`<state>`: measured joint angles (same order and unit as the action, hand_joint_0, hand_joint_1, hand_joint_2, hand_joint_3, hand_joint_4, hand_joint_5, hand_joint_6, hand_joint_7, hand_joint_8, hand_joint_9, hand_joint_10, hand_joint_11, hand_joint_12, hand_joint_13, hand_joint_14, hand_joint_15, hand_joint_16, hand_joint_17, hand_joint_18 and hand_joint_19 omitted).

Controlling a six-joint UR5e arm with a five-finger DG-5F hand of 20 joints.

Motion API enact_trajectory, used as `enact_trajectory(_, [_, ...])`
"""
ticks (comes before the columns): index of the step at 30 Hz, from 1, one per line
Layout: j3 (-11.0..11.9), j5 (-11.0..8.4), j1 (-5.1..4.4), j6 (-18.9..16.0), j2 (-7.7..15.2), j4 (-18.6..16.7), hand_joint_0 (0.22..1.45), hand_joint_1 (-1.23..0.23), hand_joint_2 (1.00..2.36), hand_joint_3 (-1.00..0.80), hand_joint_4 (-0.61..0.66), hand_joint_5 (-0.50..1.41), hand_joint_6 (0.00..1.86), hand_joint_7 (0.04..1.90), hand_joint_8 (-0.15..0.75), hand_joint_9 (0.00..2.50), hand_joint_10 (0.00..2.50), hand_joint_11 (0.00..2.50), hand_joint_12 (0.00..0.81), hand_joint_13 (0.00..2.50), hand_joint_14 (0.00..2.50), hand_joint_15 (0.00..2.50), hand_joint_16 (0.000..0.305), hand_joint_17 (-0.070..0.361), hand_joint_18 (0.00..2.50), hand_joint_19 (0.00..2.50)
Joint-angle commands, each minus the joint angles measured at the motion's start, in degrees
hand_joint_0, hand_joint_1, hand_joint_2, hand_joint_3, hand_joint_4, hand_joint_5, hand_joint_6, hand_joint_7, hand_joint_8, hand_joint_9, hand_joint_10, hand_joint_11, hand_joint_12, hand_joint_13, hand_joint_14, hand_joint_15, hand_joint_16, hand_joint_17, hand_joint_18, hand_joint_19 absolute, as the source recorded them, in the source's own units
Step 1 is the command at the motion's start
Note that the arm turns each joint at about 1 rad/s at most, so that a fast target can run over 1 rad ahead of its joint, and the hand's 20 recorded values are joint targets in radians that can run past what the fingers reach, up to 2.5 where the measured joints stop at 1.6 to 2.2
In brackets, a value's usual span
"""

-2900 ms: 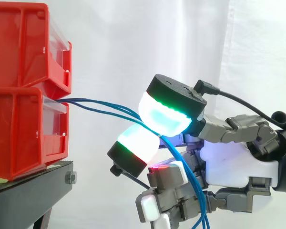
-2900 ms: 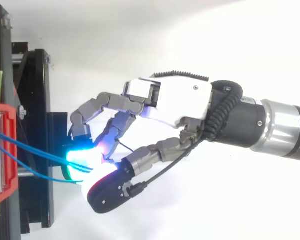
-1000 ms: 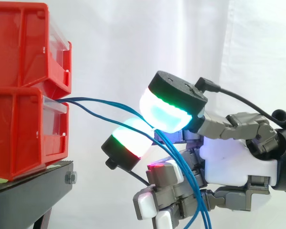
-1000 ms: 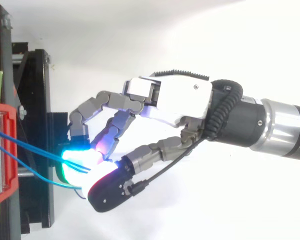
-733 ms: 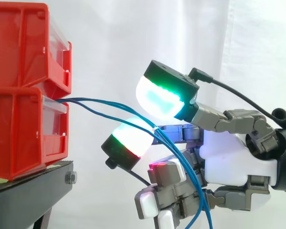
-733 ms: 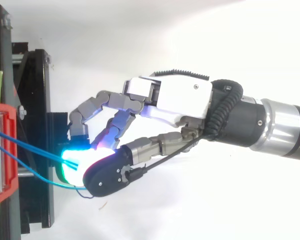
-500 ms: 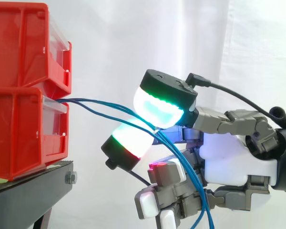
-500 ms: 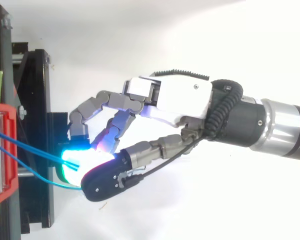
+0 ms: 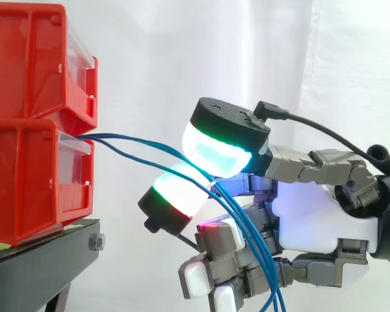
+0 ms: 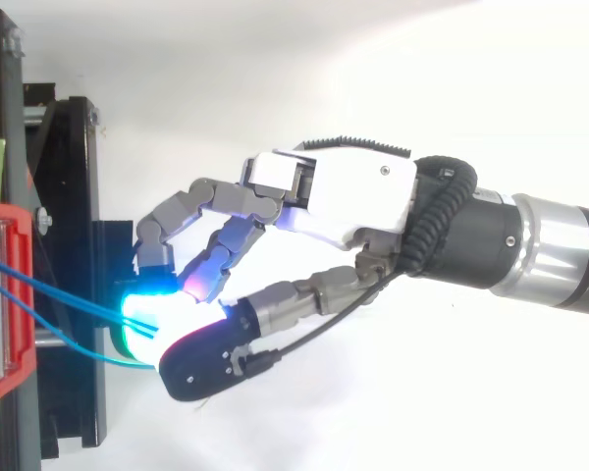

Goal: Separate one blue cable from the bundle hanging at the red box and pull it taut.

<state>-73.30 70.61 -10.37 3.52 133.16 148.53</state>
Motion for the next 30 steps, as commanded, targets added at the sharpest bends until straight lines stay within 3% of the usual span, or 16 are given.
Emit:
enact_trajectory(1, [0.0, -0.03, -0.09, 0.0, 0.0, 0.0, 0.85, -0.98, 1.0, -0.48, 0.02, -0.19, 0.93, 0.99, 0.296, 1.07, 0.02, 1.09, 0.344, 0.92, 0.02, 0.58, 0.042, 0.095, 0.83, 0.61])
enact_trajectory(8, [0.0, 0.06, 0.0, 0.0, 0.0, 0.2, 0.78, -0.99, 1.0, -0.5, 0.0, -0.18, 0.92, 1.02, 0.287, 1.09, 0.02, 1.09, 0.336, 0.95, 0.02, 0.58, 0.041, 0.092, 0.87, 0.55])
enact_trajectory(14, [0.0, 0.06, 0.09, 0.0, 0.0, 0.0, 0.65, -1.02, 1.0, -0.5, 0.01, -0.18, 0.92, 1.0, 0.293, 1.12, 0.02, 1.09, 0.338, 0.96, 0.02, 0.58, 0.04, 0.091, 0.87, 0.59])
enact_trajectory(21, [0.0, 0.06, 0.09, 0.0, 0.0, 0.1, 0.58, -0.9, 1.0, -0.5, 0.05, -0.17, 0.9, 0.97, 0.311, 1.15, 0.02, 1.07, 0.349, 0.97, 0.02, 0.58, 0.041, 0.092, 0.9, 0.62])
enact_trajectory(30, [0.0, 0.06, 0.09, 0.0, 0.0, 0.1, 0.57, -0.8, 1.0, -0.5, 0.07, -0.16, 0.87, 1.0, 0.323, 1.2, 0.02, 1.08, 0.358, 1.01, 0.02, 0.6, 0.041, 0.093, 0.92, 0.65])
